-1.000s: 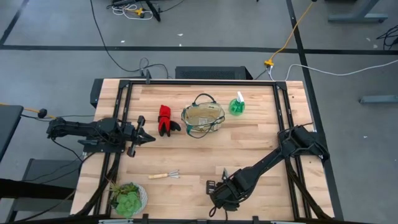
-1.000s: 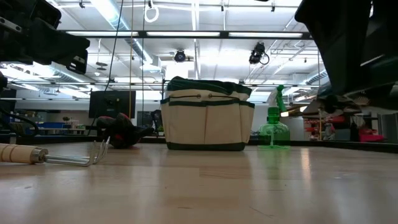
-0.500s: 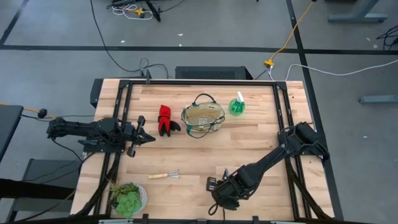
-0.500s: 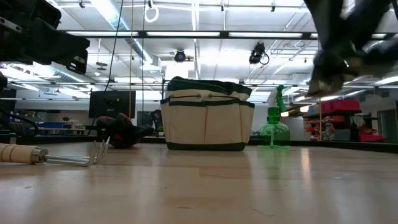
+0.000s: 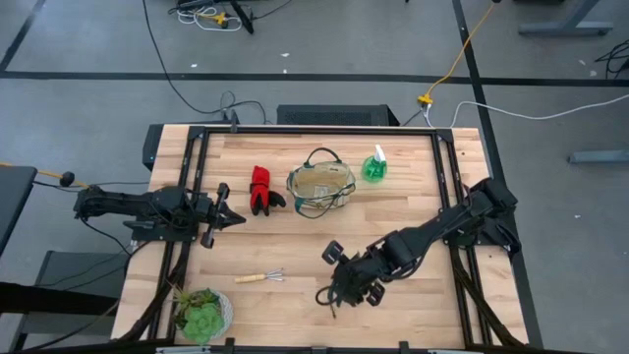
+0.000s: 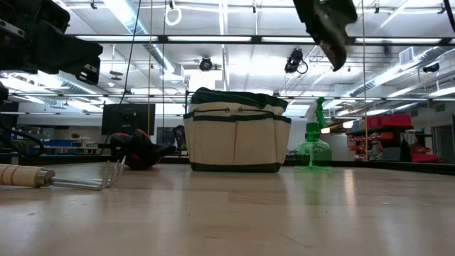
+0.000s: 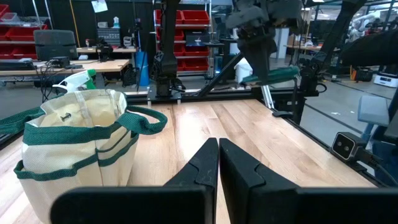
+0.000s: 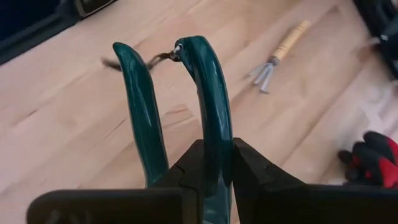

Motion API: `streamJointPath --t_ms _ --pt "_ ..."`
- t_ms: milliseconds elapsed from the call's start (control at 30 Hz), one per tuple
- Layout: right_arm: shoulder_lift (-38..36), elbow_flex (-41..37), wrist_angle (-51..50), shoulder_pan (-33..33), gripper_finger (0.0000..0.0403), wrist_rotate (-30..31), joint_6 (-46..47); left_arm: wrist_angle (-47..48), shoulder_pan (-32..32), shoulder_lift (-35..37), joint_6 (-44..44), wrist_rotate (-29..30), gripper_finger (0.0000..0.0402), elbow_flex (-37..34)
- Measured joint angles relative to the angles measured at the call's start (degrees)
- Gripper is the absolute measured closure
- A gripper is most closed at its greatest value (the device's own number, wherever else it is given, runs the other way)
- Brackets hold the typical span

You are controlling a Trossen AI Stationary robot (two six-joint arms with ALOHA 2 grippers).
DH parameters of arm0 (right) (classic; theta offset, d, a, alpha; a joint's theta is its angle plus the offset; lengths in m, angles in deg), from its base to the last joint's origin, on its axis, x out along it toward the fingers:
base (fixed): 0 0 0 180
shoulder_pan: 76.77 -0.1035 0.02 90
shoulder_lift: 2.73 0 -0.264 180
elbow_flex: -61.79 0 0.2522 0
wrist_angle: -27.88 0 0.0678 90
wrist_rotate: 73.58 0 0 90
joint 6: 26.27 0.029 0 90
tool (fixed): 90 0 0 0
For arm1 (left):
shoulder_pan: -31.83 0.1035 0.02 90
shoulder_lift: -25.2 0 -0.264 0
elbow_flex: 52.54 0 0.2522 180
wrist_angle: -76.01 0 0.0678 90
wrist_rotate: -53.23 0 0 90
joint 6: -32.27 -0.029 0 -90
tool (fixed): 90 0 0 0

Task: Pick & Place Garden tools in Gardening bag
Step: Put the green shear scissors into the gardening bag

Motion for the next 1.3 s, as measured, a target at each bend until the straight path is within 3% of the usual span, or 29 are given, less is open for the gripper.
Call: streamJointPath --t_ms 633,1300 --pt "-8.89 0.02 4.30 9.34 0.0352 -0.02 13.71 0.00 -0.02 -0.01 0.00 0.00 0.0381 0.02" --pt "-16.09 0.09 8.80 21.70 0.0352 1.06 18.43 0.01 -0.02 -0.02 0.00 0.00 0.0381 0.01"
